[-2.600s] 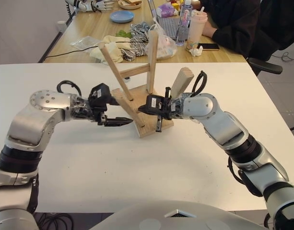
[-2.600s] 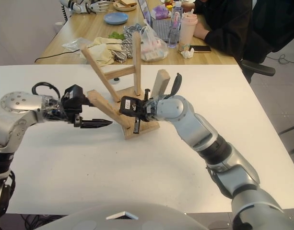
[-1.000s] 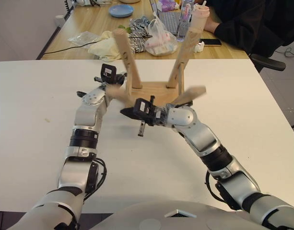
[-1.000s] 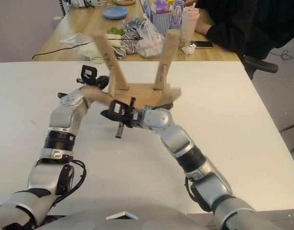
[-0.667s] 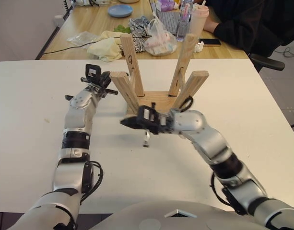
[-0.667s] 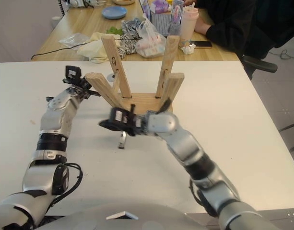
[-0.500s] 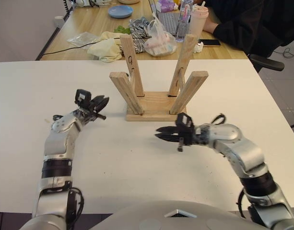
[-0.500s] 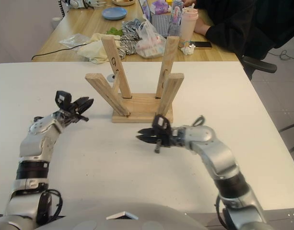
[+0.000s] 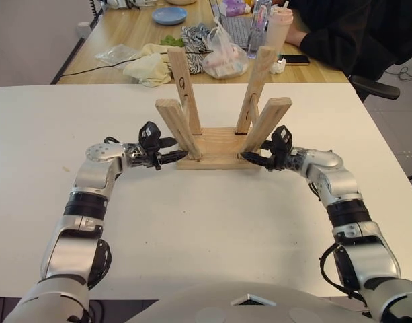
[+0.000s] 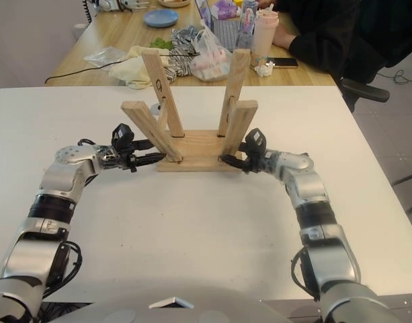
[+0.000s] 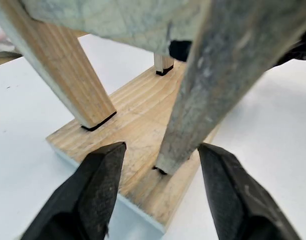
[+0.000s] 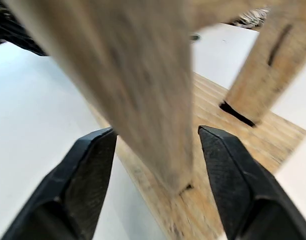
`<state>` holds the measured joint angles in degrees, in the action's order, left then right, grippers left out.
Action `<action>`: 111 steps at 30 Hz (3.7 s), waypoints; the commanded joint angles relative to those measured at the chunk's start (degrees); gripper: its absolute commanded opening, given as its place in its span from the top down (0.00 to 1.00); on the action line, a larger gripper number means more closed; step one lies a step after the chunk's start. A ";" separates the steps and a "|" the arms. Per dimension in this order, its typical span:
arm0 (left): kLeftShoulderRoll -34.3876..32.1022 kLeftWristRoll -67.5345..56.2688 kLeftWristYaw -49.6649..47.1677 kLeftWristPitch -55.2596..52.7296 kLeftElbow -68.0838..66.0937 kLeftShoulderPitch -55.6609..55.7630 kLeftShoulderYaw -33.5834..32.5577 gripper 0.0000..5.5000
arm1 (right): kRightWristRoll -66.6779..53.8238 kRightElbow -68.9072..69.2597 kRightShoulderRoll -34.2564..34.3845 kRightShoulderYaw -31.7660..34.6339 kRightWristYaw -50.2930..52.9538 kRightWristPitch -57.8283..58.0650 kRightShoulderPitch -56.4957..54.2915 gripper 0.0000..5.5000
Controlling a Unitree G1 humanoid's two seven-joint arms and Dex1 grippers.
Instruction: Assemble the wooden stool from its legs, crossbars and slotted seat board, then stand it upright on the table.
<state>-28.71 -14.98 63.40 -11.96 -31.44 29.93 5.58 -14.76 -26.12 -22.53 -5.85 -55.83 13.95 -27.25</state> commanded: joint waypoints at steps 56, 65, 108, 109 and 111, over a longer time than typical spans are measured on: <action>-19.37 -31.90 -0.51 -32.51 36.66 -25.33 -20.96 0.60 | -28.82 18.30 -19.14 16.59 -11.52 55.83 8.03 0.40; -21.93 -23.14 15.00 -15.77 36.05 -34.97 -18.43 0.60 | -20.28 25.50 -20.21 12.36 -21.28 27.28 19.61 0.45; -28.37 -61.20 -5.29 -80.48 36.71 -8.94 -16.89 0.63 | -62.06 19.53 -17.89 11.54 -1.24 78.55 -4.74 0.64; -28.89 -62.20 -7.05 -80.51 34.02 -6.01 -15.23 0.63 | -65.57 15.31 -18.34 10.52 1.45 78.55 -7.62 0.64; -28.94 -64.16 -11.34 -80.52 27.62 0.62 -11.40 0.67 | -71.67 8.45 -19.27 7.98 7.01 78.55 -12.09 0.66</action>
<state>-57.77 -76.43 57.88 -90.60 2.15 23.45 -12.05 -76.29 -11.17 -41.60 6.19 -54.36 90.58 -31.96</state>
